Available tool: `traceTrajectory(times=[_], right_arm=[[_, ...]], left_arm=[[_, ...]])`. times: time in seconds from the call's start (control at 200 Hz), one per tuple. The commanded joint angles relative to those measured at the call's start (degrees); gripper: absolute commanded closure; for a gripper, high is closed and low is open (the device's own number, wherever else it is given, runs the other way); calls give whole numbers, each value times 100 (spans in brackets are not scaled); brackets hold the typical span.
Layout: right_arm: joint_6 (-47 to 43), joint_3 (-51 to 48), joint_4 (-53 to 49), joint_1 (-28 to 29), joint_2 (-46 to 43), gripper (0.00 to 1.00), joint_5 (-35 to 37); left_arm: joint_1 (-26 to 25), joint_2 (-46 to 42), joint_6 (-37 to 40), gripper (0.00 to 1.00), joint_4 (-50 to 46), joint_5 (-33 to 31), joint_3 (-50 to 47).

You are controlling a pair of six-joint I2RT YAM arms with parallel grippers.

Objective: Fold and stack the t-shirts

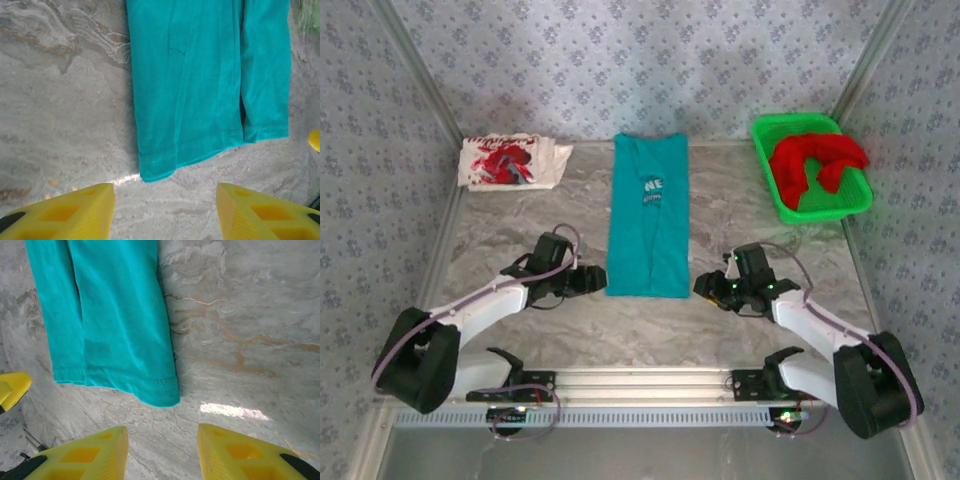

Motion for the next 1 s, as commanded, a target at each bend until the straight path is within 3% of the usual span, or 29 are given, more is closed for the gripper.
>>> traceTrajectory(times=[0.0,0.135,0.375,0.625,0.994], right_arm=[[-17,84,505,19,331,57,-213],[65,38,974,36,699,57,-320],[187,-24,1393,102,1012,58,-275],[155,3,1305,82,945,59,-134],[126,-27,1385,47,1160,60,-119]], left_arm=[[-128,290,-93,47,405,147,-1],[-224,424,-135,53,520,174,103],[-331,723,-104,55,257,-2,269],[-329,1048,53,55,-93,-242,533],[-545,1429,-163,60,254,-56,686]])
